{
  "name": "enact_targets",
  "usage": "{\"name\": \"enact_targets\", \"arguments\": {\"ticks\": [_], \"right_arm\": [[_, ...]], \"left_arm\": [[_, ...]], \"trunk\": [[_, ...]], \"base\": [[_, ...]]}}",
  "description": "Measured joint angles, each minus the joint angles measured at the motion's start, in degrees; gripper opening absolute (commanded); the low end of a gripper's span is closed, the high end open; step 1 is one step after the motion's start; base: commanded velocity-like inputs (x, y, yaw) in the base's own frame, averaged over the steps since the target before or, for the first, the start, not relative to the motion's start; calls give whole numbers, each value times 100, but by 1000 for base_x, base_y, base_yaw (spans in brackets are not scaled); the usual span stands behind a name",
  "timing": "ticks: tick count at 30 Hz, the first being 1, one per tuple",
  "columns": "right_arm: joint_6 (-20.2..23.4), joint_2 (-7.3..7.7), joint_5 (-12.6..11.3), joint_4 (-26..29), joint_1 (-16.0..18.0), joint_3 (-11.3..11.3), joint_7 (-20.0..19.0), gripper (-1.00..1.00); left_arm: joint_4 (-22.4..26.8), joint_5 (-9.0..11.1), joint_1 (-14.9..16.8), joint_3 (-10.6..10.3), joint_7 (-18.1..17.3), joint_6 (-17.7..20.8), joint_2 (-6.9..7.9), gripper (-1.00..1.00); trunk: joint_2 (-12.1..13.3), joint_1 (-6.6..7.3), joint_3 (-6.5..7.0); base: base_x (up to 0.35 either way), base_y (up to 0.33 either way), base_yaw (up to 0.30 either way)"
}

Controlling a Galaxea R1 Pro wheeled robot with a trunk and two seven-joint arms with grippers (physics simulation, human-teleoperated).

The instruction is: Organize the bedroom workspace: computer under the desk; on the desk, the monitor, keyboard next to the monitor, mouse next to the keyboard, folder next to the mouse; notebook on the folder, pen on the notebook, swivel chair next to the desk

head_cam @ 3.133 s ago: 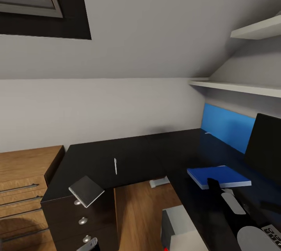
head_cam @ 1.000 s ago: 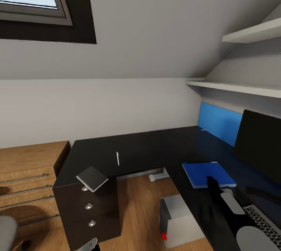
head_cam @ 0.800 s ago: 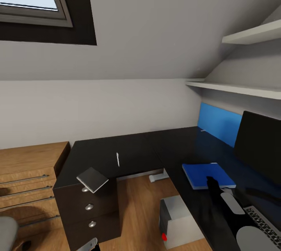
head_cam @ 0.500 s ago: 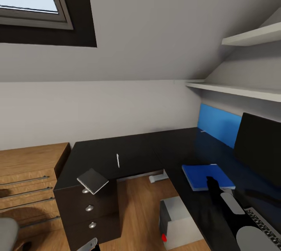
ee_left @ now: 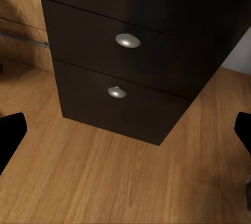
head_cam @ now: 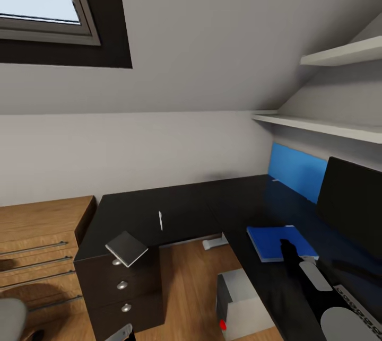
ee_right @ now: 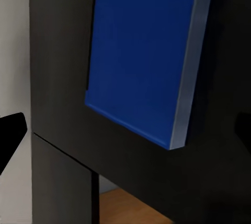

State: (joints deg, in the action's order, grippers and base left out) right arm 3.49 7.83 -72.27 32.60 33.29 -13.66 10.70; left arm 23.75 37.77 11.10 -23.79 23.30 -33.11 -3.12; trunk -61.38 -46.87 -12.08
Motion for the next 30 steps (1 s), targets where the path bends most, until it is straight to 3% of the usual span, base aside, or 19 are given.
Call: {"name": "enact_targets", "arguments": {"ticks": [13, 19, 30], "right_arm": [[-30, -53, 126, 24, 0, 44, -273, 100], [-50, -128, 541, 23, 0, 141, -603, 100], [-62, -342, 1221, 49, 0, 173, -732, 100]], "left_arm": [[-401, 5, 1, -15, -6, 171, 1, 100], [-441, 5, 1, -9, 2, 355, 1, 100], [-458, 2, 1, -7, 5, 429, 1, 100]], "trunk": [[522, 286, 234], [763, 418, 342], [1205, 660, 540]], "base": [[0, 0, 0], [0, 0, 0], [0, 0, 0]]}}
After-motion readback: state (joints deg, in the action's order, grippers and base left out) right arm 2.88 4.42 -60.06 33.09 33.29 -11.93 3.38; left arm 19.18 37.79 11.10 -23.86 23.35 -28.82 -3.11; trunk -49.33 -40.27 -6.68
